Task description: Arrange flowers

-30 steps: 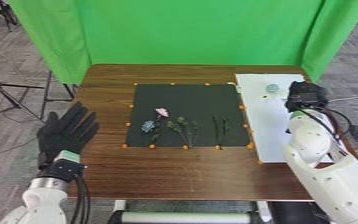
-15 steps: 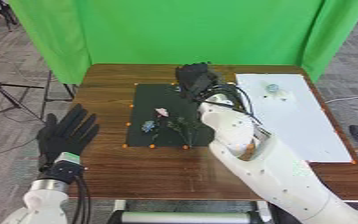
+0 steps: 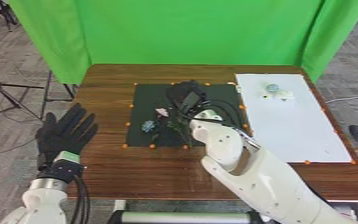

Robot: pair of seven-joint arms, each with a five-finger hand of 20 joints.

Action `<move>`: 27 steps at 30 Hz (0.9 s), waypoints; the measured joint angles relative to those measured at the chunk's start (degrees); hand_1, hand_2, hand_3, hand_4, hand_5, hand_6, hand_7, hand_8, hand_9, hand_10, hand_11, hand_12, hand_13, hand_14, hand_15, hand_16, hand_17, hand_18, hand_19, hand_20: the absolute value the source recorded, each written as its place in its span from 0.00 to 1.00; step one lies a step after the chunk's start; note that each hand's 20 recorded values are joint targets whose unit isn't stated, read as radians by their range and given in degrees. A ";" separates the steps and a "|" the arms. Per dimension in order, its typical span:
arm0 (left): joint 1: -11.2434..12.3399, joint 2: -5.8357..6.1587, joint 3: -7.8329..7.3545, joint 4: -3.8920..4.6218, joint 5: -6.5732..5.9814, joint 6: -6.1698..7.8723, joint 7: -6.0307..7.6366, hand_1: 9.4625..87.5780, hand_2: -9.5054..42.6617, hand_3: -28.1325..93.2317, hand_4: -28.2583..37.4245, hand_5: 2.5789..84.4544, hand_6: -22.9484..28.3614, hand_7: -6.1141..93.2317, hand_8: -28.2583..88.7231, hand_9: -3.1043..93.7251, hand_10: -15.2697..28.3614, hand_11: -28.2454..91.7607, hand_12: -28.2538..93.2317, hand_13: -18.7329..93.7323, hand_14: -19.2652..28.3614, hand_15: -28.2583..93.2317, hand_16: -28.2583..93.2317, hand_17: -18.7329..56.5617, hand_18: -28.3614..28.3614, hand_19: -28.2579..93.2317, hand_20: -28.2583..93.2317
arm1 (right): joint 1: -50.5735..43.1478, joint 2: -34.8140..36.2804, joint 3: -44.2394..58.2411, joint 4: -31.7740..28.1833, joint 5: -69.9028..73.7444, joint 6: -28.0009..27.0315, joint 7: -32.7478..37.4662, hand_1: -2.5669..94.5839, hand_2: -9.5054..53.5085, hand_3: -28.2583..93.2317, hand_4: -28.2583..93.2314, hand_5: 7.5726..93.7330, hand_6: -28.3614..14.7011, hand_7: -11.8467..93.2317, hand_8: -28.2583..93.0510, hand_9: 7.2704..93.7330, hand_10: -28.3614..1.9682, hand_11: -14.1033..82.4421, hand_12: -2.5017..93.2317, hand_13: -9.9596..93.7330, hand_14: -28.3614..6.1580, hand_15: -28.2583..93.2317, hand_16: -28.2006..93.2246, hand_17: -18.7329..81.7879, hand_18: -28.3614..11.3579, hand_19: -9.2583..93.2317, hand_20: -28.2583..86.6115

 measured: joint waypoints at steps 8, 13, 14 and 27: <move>-0.42 0.00 0.28 0.01 -0.04 1.05 -0.46 0.15 0.39 0.83 0.00 0.45 0.57 0.21 0.17 0.36 0.60 0.37 0.33 0.37 0.69 0.49 0.18 0.16 0.75 0.51 0.33 | -1.65 -1.08 -0.15 0.45 0.50 -1.81 0.18 0.64 0.00 0.80 0.00 0.77 0.63 0.36 0.26 0.91 0.63 0.23 0.43 0.82 0.66 0.64 0.59 0.57 0.11 0.96 0.63; -0.61 0.00 0.32 0.02 -0.18 1.34 -0.48 0.16 0.38 0.83 0.00 0.45 0.57 0.21 0.16 0.36 0.60 0.37 0.33 0.37 0.69 0.50 0.18 0.16 0.75 0.51 0.33 | -2.55 -1.89 -0.05 0.94 0.52 -2.67 0.77 0.63 0.00 0.80 0.00 0.74 0.62 0.35 0.24 0.88 0.62 0.22 0.41 0.81 0.67 0.64 0.60 0.57 0.10 0.96 0.63; -0.62 0.00 0.32 0.02 -0.22 1.36 -0.45 0.16 0.38 0.83 0.00 0.45 0.57 0.21 0.16 0.36 0.60 0.37 0.33 0.37 0.69 0.49 0.18 0.16 0.75 0.51 0.33 | -2.62 -1.98 -0.05 1.07 0.52 -2.71 0.90 0.63 0.00 0.80 0.00 0.74 0.62 0.35 0.24 0.88 0.62 0.22 0.41 0.81 0.67 0.64 0.60 0.57 0.10 0.96 0.63; -0.70 -0.17 0.05 0.03 -0.57 1.58 -1.20 0.17 0.36 0.83 0.00 0.42 0.57 0.22 0.16 0.35 0.59 0.37 0.33 0.37 0.68 0.49 0.18 0.16 0.74 0.50 0.33 | -3.53 -2.41 0.80 1.26 0.64 -4.99 2.79 0.57 0.00 0.83 0.00 0.65 0.59 0.30 0.13 0.73 0.46 0.32 0.22 0.78 0.63 0.64 0.58 0.57 0.10 0.97 0.61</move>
